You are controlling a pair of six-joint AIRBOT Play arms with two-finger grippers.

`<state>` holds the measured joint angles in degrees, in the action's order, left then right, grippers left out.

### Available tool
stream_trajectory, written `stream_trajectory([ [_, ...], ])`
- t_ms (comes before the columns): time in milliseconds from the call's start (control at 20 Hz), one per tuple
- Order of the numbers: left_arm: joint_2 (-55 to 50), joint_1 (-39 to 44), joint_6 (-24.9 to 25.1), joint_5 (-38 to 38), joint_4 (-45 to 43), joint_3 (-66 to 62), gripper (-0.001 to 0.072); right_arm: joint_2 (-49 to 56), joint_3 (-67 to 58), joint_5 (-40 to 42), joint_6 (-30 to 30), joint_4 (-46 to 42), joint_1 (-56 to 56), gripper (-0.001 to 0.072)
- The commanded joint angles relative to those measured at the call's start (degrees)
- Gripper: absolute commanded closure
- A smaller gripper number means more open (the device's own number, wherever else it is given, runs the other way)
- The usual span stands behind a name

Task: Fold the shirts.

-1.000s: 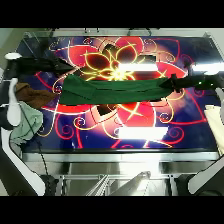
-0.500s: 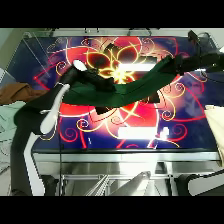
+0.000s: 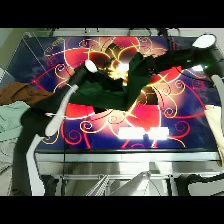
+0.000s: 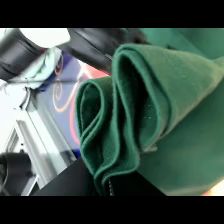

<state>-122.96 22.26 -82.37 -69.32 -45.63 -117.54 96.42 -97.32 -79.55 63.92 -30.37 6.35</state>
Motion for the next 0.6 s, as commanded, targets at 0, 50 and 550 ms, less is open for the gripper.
stream_trajectory([
  [0, 9.75, -7.82, 4.26, -15.67, 1.79, -0.59, 0.0708, 0.07, -0.07, 11.17, 1.03, 0.02, 5.81, 0.0686],
  [50, 13.70, -11.21, 4.68, -16.68, 1.64, 1.53, 0.0708, 0.46, -0.07, 16.44, 0.96, 0.02, 8.15, 0.0686],
  [550, 30.51, -37.94, 11.50, -14.40, 2.34, 22.75, 0.0688, 31.01, -20.33, 52.70, -8.92, 7.08, 33.57, 0.0313],
])
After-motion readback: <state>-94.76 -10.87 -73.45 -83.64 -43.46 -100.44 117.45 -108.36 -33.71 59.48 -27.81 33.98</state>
